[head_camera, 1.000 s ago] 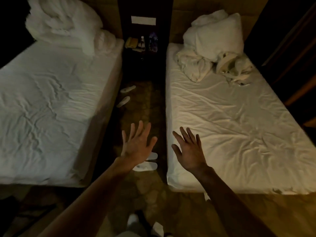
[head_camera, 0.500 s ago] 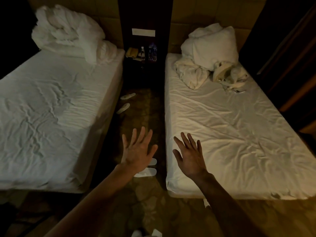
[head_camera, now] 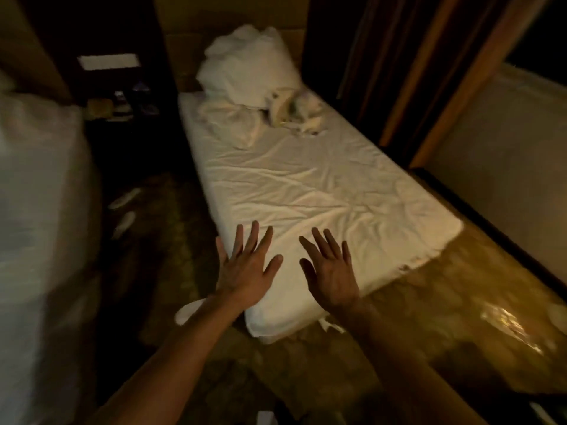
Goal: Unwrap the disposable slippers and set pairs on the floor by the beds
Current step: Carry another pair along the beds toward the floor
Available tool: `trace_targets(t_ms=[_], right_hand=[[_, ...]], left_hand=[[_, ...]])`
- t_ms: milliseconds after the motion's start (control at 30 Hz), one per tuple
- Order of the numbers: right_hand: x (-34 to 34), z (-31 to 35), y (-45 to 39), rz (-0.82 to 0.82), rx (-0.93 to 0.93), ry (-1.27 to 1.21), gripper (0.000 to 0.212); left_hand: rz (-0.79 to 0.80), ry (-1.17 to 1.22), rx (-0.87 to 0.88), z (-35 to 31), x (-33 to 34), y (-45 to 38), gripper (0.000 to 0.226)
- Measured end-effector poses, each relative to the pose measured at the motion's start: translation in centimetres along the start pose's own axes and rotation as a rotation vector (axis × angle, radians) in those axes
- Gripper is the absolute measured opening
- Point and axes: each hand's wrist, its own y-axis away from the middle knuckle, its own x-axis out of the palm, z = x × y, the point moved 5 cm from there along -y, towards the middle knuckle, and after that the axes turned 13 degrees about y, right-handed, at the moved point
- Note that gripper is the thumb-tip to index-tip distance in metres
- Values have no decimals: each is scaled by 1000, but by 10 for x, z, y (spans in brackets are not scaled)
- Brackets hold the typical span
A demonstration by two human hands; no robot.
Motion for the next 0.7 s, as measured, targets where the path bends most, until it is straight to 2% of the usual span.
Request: trace_targets(t_ms=[133,367,567,700], right_hand=[[-26,-104,23,72,199,52,51],[-80,-275,85,8,501,126,53],[-110,-403,164,-10,840,189,57],[-127,-473,211,-25,1062,202,71]], left_hand=[[69,-2,214,-96,41,-43,67],[187,2,537,-303,113,-95,68],[341,-33,775,-470,181,-98,78],[447,-22,939,-569,233,-97,69]])
